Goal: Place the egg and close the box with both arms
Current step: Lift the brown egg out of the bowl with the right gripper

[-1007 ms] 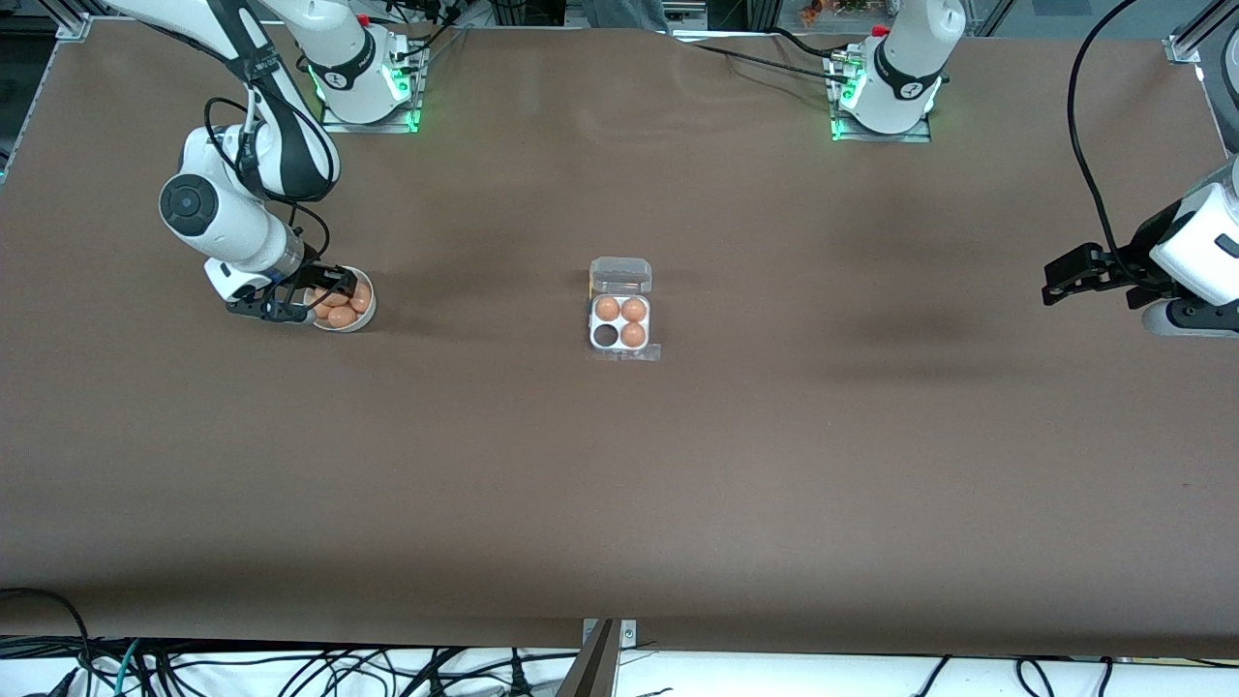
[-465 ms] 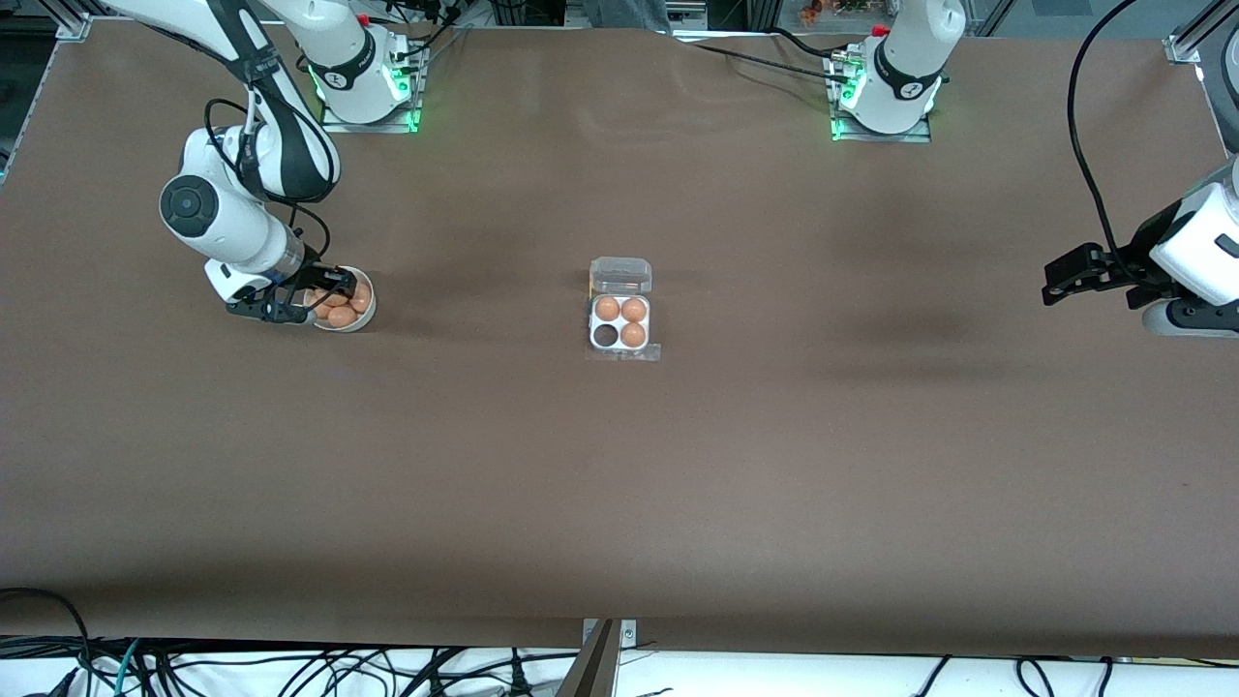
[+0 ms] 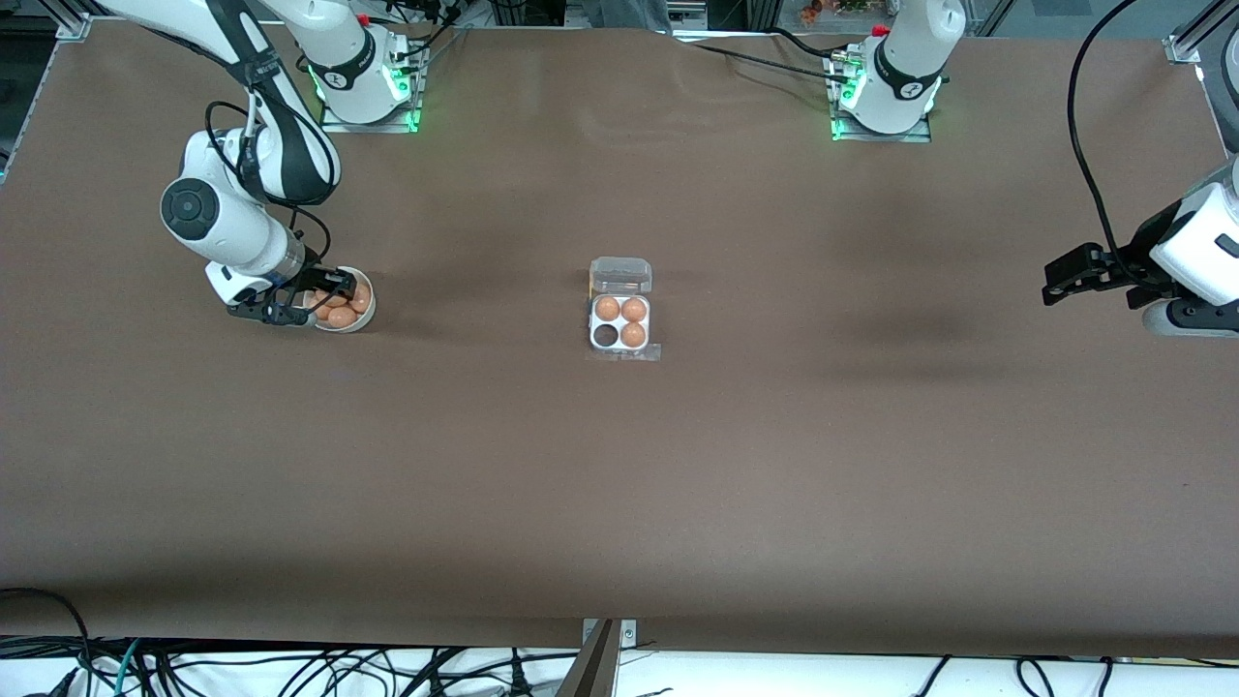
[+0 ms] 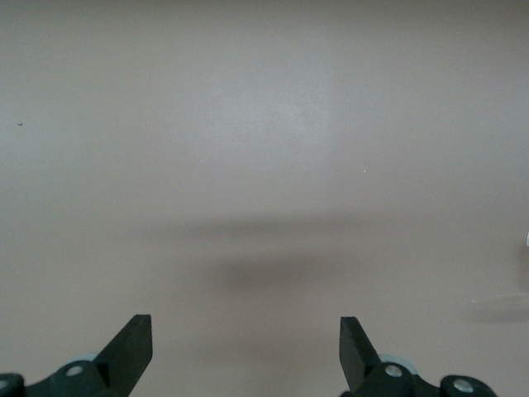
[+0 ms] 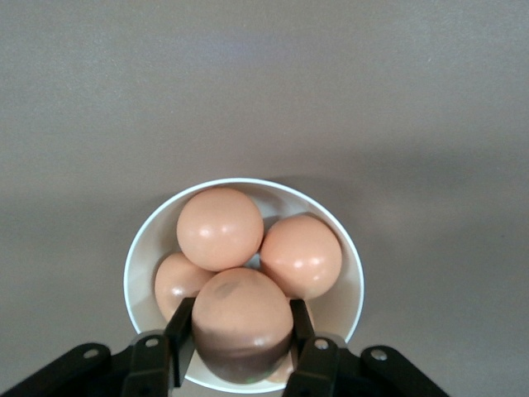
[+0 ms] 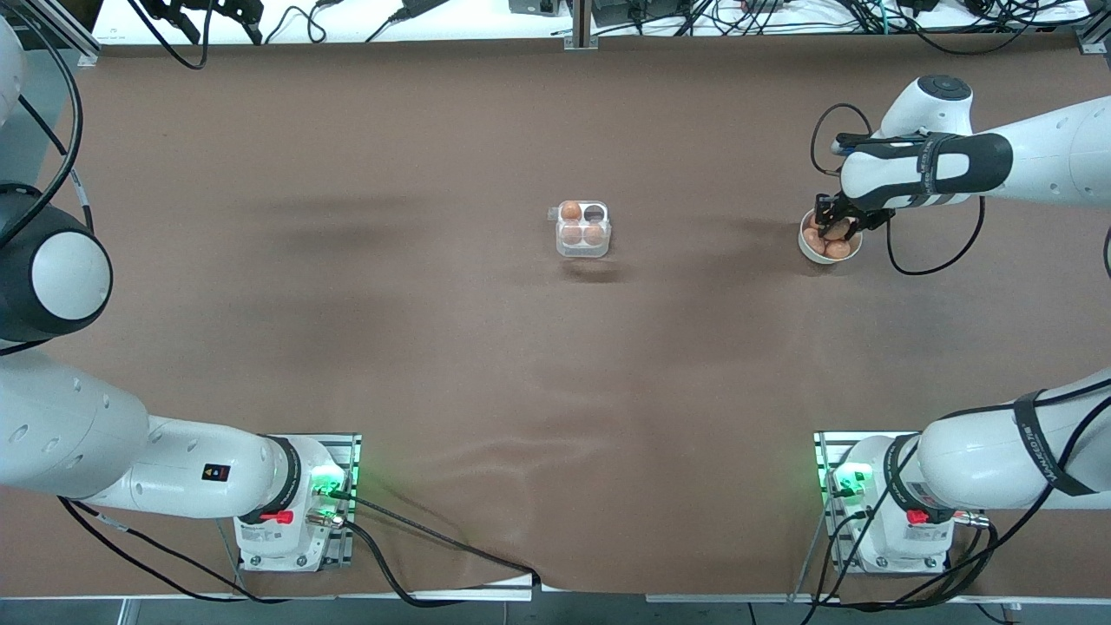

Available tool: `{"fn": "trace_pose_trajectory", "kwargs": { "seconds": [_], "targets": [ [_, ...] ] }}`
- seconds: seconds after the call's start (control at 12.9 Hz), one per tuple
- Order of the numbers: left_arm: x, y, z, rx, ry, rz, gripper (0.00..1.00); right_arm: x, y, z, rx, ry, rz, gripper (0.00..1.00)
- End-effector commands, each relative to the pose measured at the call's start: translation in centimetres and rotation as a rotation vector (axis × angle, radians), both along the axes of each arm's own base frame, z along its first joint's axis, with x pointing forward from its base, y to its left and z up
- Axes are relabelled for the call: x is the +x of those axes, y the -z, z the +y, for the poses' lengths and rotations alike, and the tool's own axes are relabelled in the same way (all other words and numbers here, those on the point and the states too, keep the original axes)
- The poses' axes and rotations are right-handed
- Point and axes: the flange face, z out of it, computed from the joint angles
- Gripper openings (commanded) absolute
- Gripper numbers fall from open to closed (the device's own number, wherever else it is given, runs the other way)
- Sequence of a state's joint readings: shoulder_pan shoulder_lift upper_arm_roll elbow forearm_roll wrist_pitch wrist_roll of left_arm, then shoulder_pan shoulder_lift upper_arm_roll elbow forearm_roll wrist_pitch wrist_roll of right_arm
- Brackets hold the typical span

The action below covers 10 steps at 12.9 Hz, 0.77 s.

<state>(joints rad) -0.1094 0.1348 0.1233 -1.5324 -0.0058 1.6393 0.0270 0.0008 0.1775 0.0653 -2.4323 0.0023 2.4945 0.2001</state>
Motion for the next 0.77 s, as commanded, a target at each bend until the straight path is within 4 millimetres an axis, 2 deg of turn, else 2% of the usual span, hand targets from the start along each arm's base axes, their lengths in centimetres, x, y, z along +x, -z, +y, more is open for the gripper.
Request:
{"fn": "trace_pose_trajectory", "kwargs": {
  "seconds": [0.0,0.54,0.7],
  "targets": [
    [0.34,-0.6,0.13,-0.006,-0.003,-0.005,1.0,0.65,0.24,0.05,-0.001,-0.005,-0.003,0.44],
    [0.35,-0.61,0.13,-0.006,-0.004,-0.007,1.0,0.71,0.19,0.06,-0.001,-0.005,-0.005,0.31],
    [0.35,-0.67,0.02,-0.008,-0.004,-0.007,1.0,0.73,0.12,0.06,-0.001,-0.003,-0.007,0.31]
  ]
}}
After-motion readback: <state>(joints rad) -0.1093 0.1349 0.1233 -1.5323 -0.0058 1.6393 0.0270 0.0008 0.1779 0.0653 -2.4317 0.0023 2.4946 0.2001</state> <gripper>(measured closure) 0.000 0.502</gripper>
